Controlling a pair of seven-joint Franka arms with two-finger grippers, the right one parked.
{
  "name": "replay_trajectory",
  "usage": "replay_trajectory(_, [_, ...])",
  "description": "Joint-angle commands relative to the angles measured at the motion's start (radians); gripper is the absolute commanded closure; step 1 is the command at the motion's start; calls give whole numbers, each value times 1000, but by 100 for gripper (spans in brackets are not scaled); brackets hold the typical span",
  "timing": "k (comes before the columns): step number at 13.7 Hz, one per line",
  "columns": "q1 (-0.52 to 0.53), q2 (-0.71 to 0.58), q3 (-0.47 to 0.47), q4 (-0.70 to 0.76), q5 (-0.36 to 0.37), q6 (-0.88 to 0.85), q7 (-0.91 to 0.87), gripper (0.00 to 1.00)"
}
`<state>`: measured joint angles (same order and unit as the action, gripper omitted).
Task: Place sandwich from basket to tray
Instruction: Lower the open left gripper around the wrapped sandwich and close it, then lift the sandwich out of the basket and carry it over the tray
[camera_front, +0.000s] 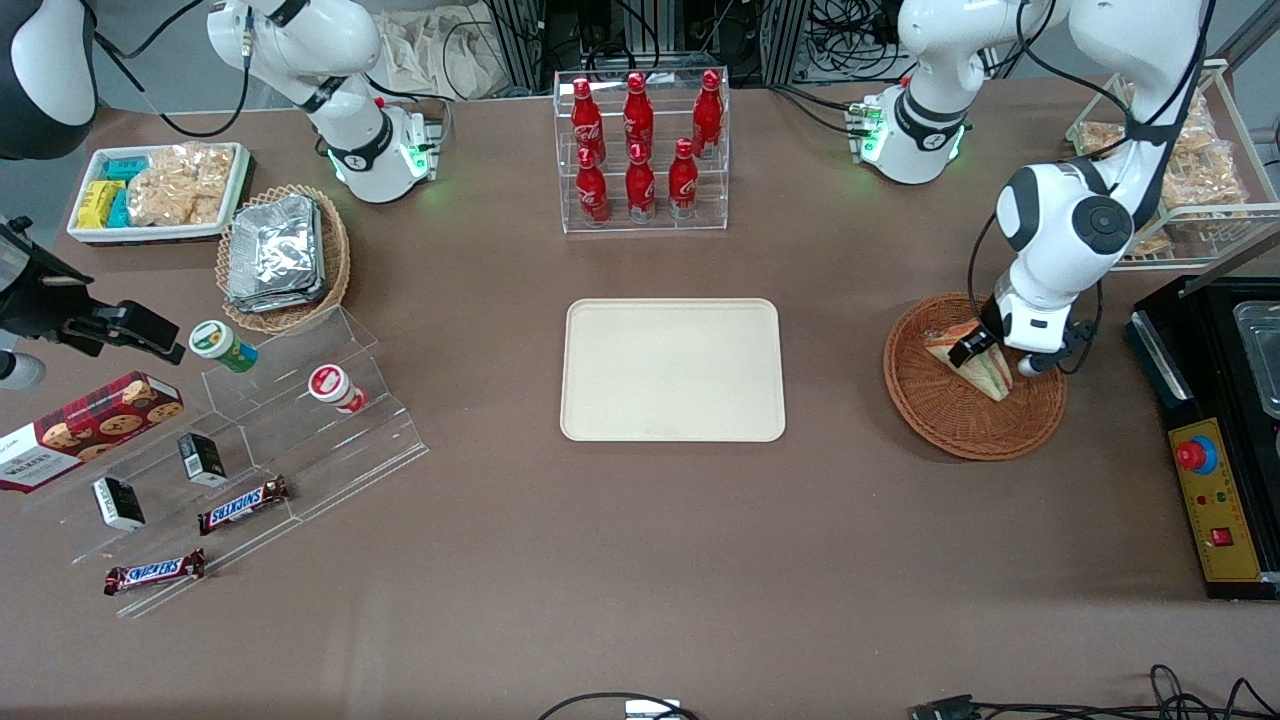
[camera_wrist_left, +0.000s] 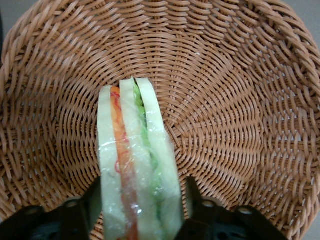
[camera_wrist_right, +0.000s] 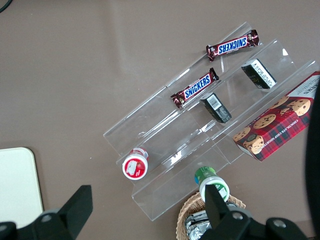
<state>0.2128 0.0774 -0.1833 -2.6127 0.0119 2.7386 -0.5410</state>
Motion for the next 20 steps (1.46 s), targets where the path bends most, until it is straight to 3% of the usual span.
replay_trajectory(1, [0,-36,-2,-6,13,6,-14,100])
replay_trajectory(6, [-4,-136,-8,57,65,-173,67,100])
replay_trajectory(11, [-15,-179,-65,288,62,-549,265,100])
replay_trajectory(17, [-23,-163,-272,411,42,-602,274,100])
replay_trajectory(20, [-105,-113,-311,463,42,-606,268,100])
